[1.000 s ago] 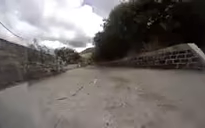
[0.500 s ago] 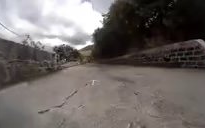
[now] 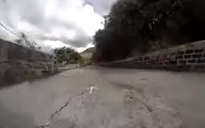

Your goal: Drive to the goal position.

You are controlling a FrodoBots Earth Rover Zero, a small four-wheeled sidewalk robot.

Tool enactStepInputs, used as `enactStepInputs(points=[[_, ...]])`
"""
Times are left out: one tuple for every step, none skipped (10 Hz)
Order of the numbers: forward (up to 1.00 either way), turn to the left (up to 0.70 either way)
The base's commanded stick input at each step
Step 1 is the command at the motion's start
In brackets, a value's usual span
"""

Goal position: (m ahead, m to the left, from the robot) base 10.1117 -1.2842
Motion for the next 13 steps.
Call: enactStepInputs(points=[[1.00, 0.00], [1.00, 0.00], [1.00, 0.00], [1.00, 0.00], [1.00, 0.00], [1.00, 0.00], [1.00, 0.27], [1.00, 0.27], [1.00, 0.27], [1.00, 0.25], [1.00, 0.10], [1.00, 0.00], [1.00, 0.00]])
